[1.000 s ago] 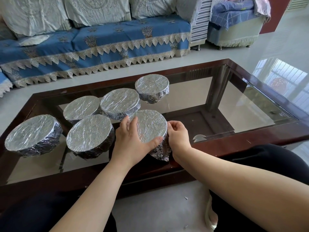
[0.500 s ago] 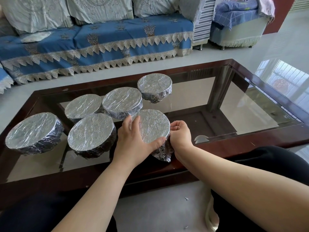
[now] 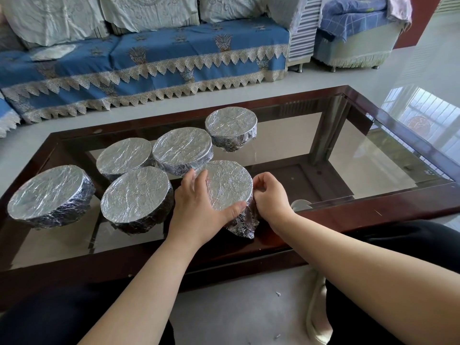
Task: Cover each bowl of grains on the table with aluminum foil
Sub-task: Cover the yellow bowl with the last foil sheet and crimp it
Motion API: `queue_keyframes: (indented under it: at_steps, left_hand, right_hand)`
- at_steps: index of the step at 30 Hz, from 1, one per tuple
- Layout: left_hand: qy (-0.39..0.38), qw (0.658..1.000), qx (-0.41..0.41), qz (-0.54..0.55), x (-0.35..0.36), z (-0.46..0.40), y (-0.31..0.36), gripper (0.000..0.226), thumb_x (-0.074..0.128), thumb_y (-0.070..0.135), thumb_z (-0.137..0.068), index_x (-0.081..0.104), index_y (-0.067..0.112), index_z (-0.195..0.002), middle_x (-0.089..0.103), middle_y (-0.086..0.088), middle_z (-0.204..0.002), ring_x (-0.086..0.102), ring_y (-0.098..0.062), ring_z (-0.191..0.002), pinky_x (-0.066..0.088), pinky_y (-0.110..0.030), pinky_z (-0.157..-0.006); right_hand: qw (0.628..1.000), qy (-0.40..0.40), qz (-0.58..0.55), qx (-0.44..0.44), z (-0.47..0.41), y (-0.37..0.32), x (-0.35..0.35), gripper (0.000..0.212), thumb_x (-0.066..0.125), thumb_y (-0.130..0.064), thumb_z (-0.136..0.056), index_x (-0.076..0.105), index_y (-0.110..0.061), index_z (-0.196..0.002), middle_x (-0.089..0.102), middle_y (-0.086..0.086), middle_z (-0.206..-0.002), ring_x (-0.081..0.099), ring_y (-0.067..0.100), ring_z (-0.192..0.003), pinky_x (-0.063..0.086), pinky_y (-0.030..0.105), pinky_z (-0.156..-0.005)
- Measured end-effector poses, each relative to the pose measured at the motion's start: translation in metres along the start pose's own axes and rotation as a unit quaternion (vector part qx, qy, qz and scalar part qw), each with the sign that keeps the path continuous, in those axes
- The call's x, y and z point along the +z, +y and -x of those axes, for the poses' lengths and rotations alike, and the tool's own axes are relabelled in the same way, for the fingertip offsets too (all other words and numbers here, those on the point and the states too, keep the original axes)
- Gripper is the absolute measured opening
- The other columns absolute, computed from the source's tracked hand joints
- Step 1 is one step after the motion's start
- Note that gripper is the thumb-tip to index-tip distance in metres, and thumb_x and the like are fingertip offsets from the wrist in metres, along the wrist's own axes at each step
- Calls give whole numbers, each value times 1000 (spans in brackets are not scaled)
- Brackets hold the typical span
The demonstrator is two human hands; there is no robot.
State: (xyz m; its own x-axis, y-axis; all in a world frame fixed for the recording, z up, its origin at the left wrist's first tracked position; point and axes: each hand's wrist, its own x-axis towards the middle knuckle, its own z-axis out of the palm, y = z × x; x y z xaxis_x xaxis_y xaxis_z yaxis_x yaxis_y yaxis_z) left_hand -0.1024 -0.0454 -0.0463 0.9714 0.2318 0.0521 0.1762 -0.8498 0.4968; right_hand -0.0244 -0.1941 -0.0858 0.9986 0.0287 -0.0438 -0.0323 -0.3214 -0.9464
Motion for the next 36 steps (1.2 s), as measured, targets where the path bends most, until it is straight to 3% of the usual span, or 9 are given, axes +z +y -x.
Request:
queue_keyframes:
  at_steps: [3, 5, 9, 14, 18, 20, 25, 29, 36]
  left_hand:
    - [5, 1000, -1, 0, 1, 1, 2, 116, 60, 79, -66, 15, 20, -155, 6, -6, -160, 13, -28, -145, 23, -45, -116]
    - [11, 1000, -7, 0, 1, 2, 5, 114, 61, 78, -68, 15, 20, -155, 6, -7, -161, 12, -28, -146, 24, -46, -116]
    - [18, 1000, -23, -8, 2, 4, 9, 118, 52, 83, -63, 16, 18, -154, 5, -12, -161, 12, -33, -145, 24, -48, -115]
    - [-11, 1000, -29, -2, -6, 9, 11, 128, 34, 91, -52, 15, 17, -155, 10, -13, -157, 18, -33, -143, 27, -45, -114]
    - [37, 997, 14, -73, -18, 11, 0, 120, 14, 99, -62, 32, 17, -148, 35, -8, -134, 49, -30, -120, 47, -40, -94]
    - [60, 990, 35, -123, -18, 8, -4, 125, 1, 100, -62, 38, 14, -145, 39, -10, -131, 47, -33, -118, 47, -43, -92]
    - [-34, 993, 105, 34, -6, -3, -10, 134, 24, 105, -52, 20, 19, -156, 17, -2, -160, 11, -18, -148, 16, -42, -120]
    - [-67, 992, 92, 58, -8, -5, -11, 147, 37, 106, -39, 12, 22, -158, 10, 3, -162, 9, -15, -149, 14, -39, -122]
    - [-105, 991, 80, 28, -10, -3, -11, 149, 48, 102, -37, 1, 28, -158, -1, 13, -161, 5, -16, -150, 14, -41, -122]
  right_hand:
    - [998, -7, -41, 44, 1, -2, -7, 35, 37, 9, -76, 60, -17, -79, 63, -4, -69, 56, 14, -62, 47, 22, -54]
    - [992, -11, -104, 70, 1, -1, -9, 34, 38, 6, -79, 61, -16, -87, 69, -2, -78, 64, 19, -75, 55, 34, -72]
    - [985, -51, -162, 35, 16, -2, -10, 11, 47, -27, -96, 48, -18, -101, 69, 2, -84, 66, 21, -75, 53, 45, -77]
    - [993, -101, -24, -62, 31, -5, -20, 24, 38, -40, -102, 40, -16, -108, 58, -8, -75, 55, 6, -65, 47, 36, -70]
    - [995, -83, -23, -57, 17, -3, -29, 23, 46, -37, -100, 48, -17, -111, 62, -8, -115, 60, 5, -93, 47, 31, -87]
    - [994, -82, -35, -57, 14, -4, -31, 26, 52, -36, -98, 53, -15, -113, 65, -2, -115, 61, 6, -86, 49, 27, -81]
    - [993, -47, -77, -70, 15, 0, -30, 22, 55, -30, -97, 50, -17, -114, 61, -3, -101, 59, 4, -85, 48, 15, -74]
    - [994, -38, -84, -63, 22, 8, -27, 22, 47, -38, -101, 58, -20, -108, 65, -9, -92, 60, 8, -82, 50, 34, -78]
    - [990, -65, -111, -57, 34, 16, -22, 25, 45, -32, -102, 56, -17, -118, 67, -7, -110, 62, 3, -102, 49, 26, -91]
